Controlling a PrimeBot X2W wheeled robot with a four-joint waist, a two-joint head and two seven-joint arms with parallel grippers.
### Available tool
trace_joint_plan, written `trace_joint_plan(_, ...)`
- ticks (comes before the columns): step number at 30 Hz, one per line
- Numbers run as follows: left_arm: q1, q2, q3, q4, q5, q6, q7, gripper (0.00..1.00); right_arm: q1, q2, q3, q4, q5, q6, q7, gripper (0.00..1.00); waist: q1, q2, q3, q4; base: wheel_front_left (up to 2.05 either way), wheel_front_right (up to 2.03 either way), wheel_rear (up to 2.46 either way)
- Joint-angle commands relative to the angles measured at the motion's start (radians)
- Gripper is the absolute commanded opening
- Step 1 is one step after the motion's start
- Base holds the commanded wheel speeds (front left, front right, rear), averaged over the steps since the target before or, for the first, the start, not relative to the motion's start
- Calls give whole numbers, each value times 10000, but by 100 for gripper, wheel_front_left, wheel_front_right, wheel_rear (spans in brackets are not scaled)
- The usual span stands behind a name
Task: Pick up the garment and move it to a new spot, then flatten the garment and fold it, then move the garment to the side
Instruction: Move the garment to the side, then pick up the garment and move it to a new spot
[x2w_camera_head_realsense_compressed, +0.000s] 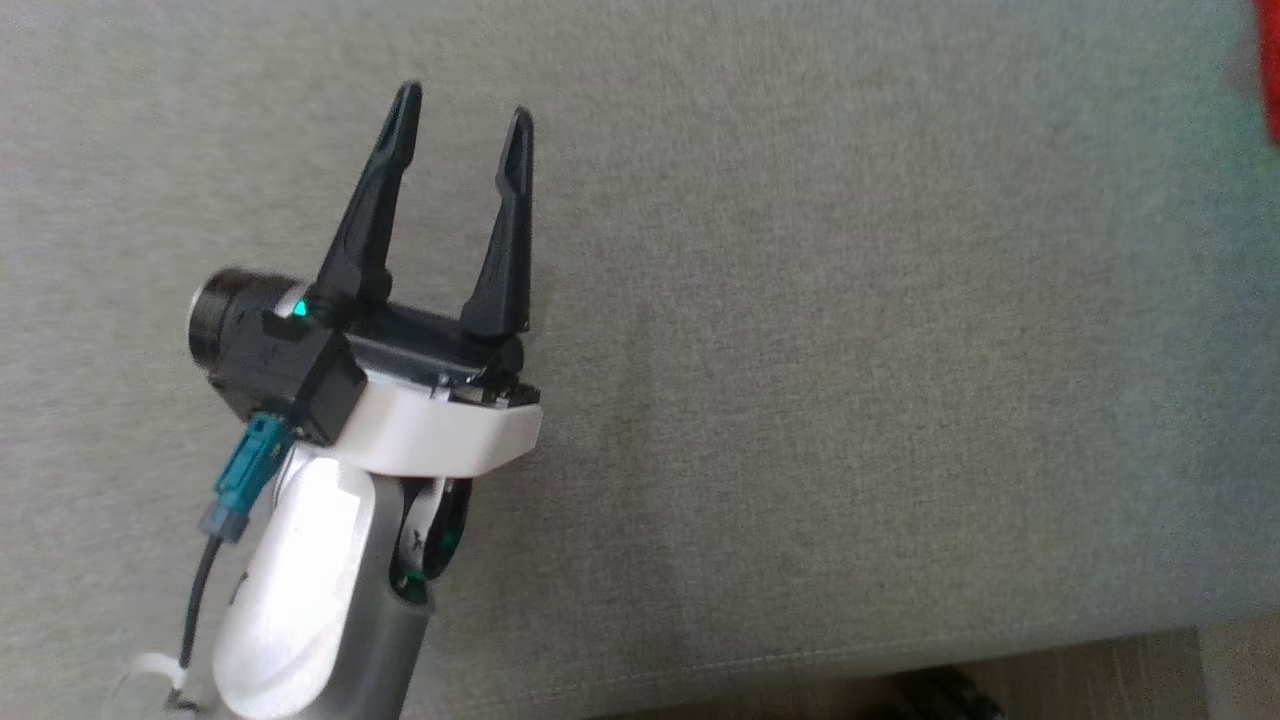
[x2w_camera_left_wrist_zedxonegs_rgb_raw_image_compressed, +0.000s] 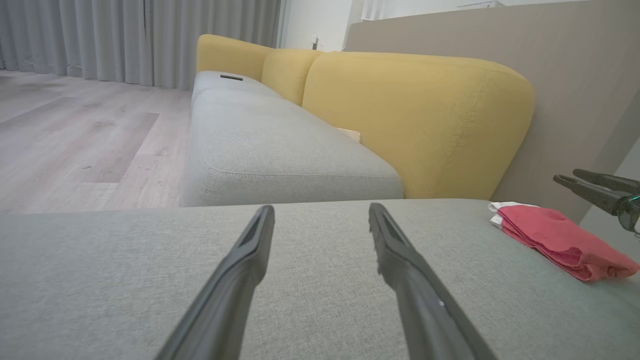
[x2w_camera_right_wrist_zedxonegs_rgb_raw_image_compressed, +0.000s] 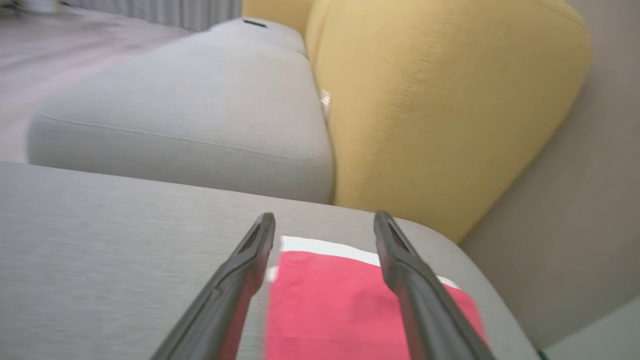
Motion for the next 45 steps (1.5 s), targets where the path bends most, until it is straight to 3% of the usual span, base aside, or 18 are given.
trace_joint_plan(1, 184, 68, 333, -220, -68, 77, -51, 100, 420, -49, 189, -334, 96, 65, -185, 100, -1, 0, -772, 333, 0, 0, 0)
trace_joint_plan(8, 1001, 68, 681, 955, -350, 259, -51, 100, 1820, 1325, 1151, -498, 356, 65, -1365, 100, -1, 0, -2538, 892, 0, 0, 0)
trace_joint_plan(12, 1492, 68, 966, 1214, -643, 420, -51, 100, 3183, 2198, 1029, -718, 94, 65, -1683, 100, -1, 0, -3383, 1151, 0, 0, 0)
trace_joint_plan(20, 2640, 68, 1581, 1150, -4, 365, -51, 100, 6066, 3848, 206, -3543, -1345, 65, -1707, 100, -1, 0, -4466, 1291, 0, 0, 0)
trace_joint_plan(24, 3251, 68, 1778, 1107, 33, 332, -51, 100, 7426, 4152, 142, -4478, -1629, 65, -1708, 100, -1, 0, -4935, 1336, 0, 0, 0)
trace_joint_plan(29, 3876, 68, 1946, 970, 84, 174, -51, 100, 8482, 4309, 142, -4773, -1686, 65, -1708, 100, -1, 0, -5297, 1286, 0, 0, 0)
trace_joint_plan(45, 4205, 68, 1875, 1077, -5, 165, -51, 100, 8819, 4346, 27, -4900, -1512, 65, -1709, 100, -1, 0, -5546, 1131, 0, 0, 0)
